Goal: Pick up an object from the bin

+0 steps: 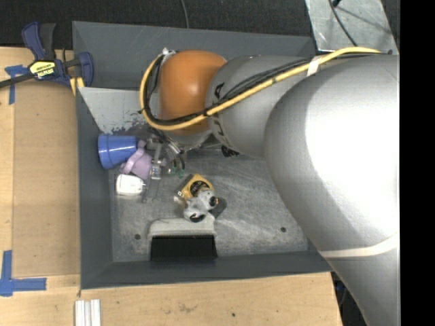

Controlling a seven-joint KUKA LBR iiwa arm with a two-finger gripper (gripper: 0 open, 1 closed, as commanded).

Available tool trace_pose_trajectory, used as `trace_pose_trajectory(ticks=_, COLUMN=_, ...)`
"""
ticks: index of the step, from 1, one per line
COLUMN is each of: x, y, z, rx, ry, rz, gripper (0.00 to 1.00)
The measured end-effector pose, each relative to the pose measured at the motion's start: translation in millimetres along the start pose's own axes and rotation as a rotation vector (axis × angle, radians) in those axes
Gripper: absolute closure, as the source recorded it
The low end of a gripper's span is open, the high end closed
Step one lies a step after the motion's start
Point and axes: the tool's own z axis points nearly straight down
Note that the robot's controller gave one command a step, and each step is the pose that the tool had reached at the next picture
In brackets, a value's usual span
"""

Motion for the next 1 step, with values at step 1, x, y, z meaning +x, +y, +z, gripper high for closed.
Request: trace_pose_trajectory(ticks=1, x=-3.7, y=9.0, z=-0.3, rx=0.011, ry=-0.004, rz=-0.279, gripper=0.00)
